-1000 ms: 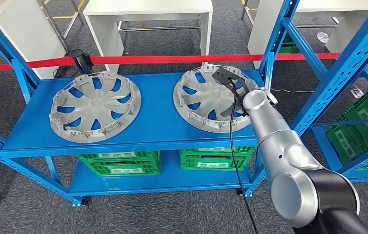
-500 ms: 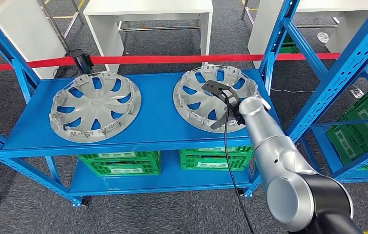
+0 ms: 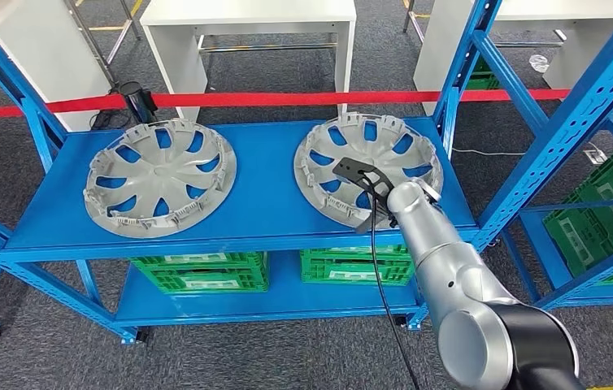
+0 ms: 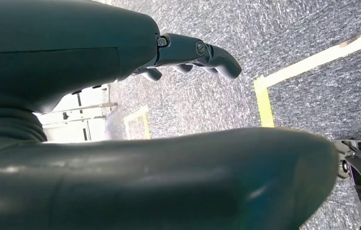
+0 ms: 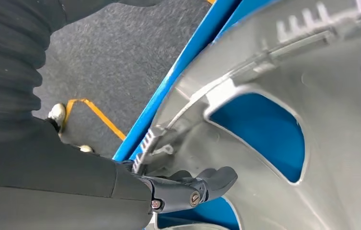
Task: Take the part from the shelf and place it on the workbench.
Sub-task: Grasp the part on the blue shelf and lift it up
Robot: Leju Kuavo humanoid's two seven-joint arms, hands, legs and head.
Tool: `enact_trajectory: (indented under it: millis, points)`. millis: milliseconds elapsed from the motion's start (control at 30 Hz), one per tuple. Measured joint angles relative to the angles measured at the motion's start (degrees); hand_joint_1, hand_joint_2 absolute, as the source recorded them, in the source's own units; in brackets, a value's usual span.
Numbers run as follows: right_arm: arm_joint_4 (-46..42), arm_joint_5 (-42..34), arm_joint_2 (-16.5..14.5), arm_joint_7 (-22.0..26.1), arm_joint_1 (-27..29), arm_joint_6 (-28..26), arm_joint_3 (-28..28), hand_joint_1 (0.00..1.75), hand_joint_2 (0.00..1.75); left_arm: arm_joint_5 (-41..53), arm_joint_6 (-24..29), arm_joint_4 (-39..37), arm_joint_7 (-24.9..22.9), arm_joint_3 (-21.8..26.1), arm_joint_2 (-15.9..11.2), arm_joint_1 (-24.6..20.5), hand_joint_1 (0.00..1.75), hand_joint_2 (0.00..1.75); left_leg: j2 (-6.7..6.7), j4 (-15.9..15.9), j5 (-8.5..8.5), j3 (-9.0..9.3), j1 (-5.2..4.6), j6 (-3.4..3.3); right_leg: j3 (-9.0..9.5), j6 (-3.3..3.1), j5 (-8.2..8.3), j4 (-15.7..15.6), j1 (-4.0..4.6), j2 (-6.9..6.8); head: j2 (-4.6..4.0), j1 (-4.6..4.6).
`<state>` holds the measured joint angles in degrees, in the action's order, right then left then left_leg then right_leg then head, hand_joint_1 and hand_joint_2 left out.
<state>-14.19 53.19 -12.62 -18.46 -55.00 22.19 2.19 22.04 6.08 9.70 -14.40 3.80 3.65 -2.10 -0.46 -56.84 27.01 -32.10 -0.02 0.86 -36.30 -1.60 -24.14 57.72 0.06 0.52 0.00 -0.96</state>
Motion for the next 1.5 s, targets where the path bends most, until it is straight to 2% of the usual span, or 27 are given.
enact_trajectory:
  millis: [300,633,1133,1500]
  points:
    - [0.07,2.64,3.21,-3.13,0.10,-2.34,-0.84,0.00,1.75,0.80,0.07,-0.03,1.38,0.46,0.00,0.19,0.00,0.00,-0.37,-0.12,0.02,0.03,-0.05,-0.05,0.20,0.16,-0.07,-0.01,0.01,-0.30,0.00,0.01]
    - [0.09,6.15,7.43,-3.61,-1.57,-4.54,-2.54,0.00,1.75,1.26,0.11,-0.05,1.82,0.48,0.26,0.21,0.00,0.00,-0.26,-0.18,0.06,0.00,-0.15,-0.12,0.16,0.24,-0.02,-0.01,-0.16,-0.25,0.00,0.01]
    - [0.13,5.16,7.98,-2.65,-0.95,-8.12,-3.87,0.00,1.75,2.11,0.07,-0.04,1.97,0.48,0.36,0.17,0.00,0.00,-0.21,-0.17,0.08,0.00,-0.14,-0.13,0.13,0.24,-0.03,-0.01,-0.14,-0.22,0.00,0.00]
    - [0.14,5.63,7.97,-1.69,-0.83,-8.17,-3.88,0.00,1.75,2.22,0.07,-0.04,2.05,0.48,0.38,0.16,0.00,0.00,-0.22,-0.18,0.08,0.00,-0.15,-0.14,0.14,0.26,-0.04,-0.01,-0.15,-0.22,0.00,0.01]
